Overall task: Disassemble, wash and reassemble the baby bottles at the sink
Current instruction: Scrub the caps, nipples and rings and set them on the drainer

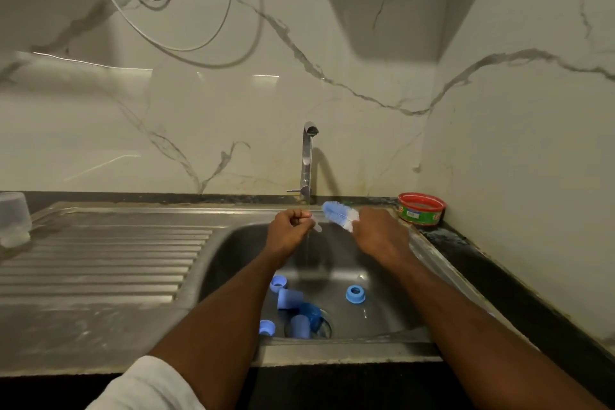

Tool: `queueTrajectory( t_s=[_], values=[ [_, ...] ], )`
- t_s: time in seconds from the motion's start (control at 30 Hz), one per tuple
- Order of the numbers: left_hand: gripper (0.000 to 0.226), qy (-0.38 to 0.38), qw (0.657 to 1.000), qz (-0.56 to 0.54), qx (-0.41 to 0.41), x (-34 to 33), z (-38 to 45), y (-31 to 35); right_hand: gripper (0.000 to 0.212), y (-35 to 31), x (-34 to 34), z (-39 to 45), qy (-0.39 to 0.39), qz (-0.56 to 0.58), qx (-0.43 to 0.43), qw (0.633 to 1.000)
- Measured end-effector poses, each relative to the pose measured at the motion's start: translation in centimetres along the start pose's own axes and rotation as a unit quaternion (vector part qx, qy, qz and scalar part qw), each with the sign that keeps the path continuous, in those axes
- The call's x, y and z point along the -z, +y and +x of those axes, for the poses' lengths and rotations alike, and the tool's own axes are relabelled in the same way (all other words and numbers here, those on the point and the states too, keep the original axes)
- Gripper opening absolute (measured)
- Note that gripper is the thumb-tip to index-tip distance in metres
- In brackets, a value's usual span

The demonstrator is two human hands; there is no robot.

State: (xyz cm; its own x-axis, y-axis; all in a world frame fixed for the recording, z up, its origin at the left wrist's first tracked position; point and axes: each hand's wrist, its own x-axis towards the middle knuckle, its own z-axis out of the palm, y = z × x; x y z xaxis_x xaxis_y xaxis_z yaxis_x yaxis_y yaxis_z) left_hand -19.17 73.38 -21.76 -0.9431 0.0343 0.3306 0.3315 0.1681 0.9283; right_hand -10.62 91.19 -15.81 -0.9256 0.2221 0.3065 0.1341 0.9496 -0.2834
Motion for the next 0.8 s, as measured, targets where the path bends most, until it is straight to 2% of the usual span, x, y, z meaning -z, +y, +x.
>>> queueTrajectory(
  t_s=[0.13, 0.3, 0.43, 0.53, 0.67, 0.8],
  values=[
    [0.029, 0.022, 0.999, 0.040, -0.001, -0.5, 0.5, -0.4, 0.033, 0.2, -0.7, 0.7, -0.010, 0.014, 0.006, 1.000],
    [0.021, 0.085, 0.991, 0.094, -0.032, -0.6, 1.2, -1.1, 0.028, -0.2, 1.1, -0.7, -0.012, 0.012, 0.005, 1.000],
    [0.021, 0.059, 0.990, 0.111, -0.057, -0.3, 1.1, -1.7, 0.026, -0.2, 1.3, -0.7, -0.011, 0.003, 0.001, 1.000],
    [0.033, 0.040, 0.992, 0.100, -0.063, -0.3, 0.9, -1.3, 0.028, -0.1, 1.2, -0.4, -0.021, 0.010, -0.008, 1.000],
    [0.041, 0.057, 0.992, 0.065, -0.095, 0.1, 1.1, -0.4, 0.034, 0.4, 1.3, -0.1, -0.008, 0.030, -0.020, 0.999],
    [0.041, 0.011, 0.985, 0.159, -0.060, 0.2, 0.9, -1.3, 0.035, 0.2, 1.4, -0.2, -0.017, 0.016, -0.017, 1.000]
  ],
)
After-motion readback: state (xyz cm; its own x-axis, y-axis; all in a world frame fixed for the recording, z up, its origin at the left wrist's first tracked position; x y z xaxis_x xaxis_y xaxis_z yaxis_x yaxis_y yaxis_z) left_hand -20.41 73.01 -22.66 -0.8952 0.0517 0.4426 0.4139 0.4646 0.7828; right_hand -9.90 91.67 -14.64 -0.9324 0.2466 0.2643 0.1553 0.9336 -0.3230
